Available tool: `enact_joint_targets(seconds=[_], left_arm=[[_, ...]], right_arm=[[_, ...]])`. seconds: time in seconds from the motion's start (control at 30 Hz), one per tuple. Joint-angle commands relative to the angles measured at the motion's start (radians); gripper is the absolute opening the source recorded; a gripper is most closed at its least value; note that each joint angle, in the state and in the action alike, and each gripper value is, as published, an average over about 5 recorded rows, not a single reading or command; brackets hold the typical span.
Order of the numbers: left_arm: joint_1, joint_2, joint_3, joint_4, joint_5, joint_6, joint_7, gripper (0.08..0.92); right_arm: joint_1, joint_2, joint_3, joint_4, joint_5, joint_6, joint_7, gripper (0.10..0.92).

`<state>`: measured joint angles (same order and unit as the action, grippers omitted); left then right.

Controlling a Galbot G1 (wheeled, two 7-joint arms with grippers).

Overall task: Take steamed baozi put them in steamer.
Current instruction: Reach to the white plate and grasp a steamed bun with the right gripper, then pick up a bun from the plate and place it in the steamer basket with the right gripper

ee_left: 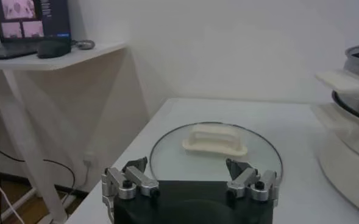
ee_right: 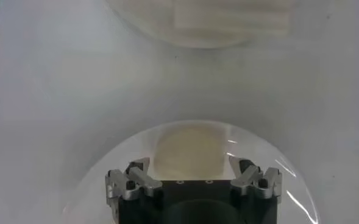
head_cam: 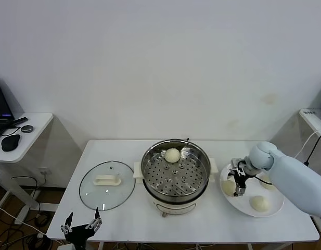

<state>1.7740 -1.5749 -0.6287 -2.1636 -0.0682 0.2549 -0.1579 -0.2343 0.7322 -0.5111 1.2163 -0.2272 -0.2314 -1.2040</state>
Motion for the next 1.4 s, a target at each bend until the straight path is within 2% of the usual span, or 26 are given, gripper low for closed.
enact_joint_targets(seconds=[0.03,0.1,0.33,0.53,0.8,0.97,1.17,1.4], left_arm=[[-0.002,-0.001,0.001,0.004,-0.001,0.002,-0.001,0.823],[-0.004,-0.002,0.001,0.007,-0.001,0.002,-0.002,0.823],[-0.006,-0.004,0.007,0.014,0.0,0.002,-0.002,0.823],[-0.018,-0.007,0.019,0.026,0.003,0.001,-0.003,0.823],[-0.057,-0.014,0.055,0.056,0.003,-0.001,-0.006,0.823],[-0.073,-0.008,0.04,0.069,0.001,0.002,-0.01,0.823],[-0.08,0.012,0.027,0.072,0.004,0.004,-0.018,0.823],[-0.08,0.012,0.037,0.083,-0.003,-0.006,-0.028,0.823]], right_arm=[[-0.006,0.016,0.009,-0.015,-0.025,0.0,-0.013,0.812],[-0.006,0.017,0.01,-0.017,-0.021,-0.001,-0.011,0.786],[0.0,0.024,0.013,-0.025,-0.007,0.0,-0.02,0.606],[0.047,-0.007,-0.009,-0.008,0.023,-0.002,-0.042,0.524],[0.322,-0.127,-0.196,0.05,0.168,-0.026,-0.091,0.518],[0.577,-0.139,-0.383,0.111,0.333,-0.072,-0.125,0.518],[0.876,0.009,-0.586,0.11,0.493,-0.142,-0.143,0.518],[0.962,0.225,-0.681,0.119,0.64,-0.274,-0.15,0.518]])
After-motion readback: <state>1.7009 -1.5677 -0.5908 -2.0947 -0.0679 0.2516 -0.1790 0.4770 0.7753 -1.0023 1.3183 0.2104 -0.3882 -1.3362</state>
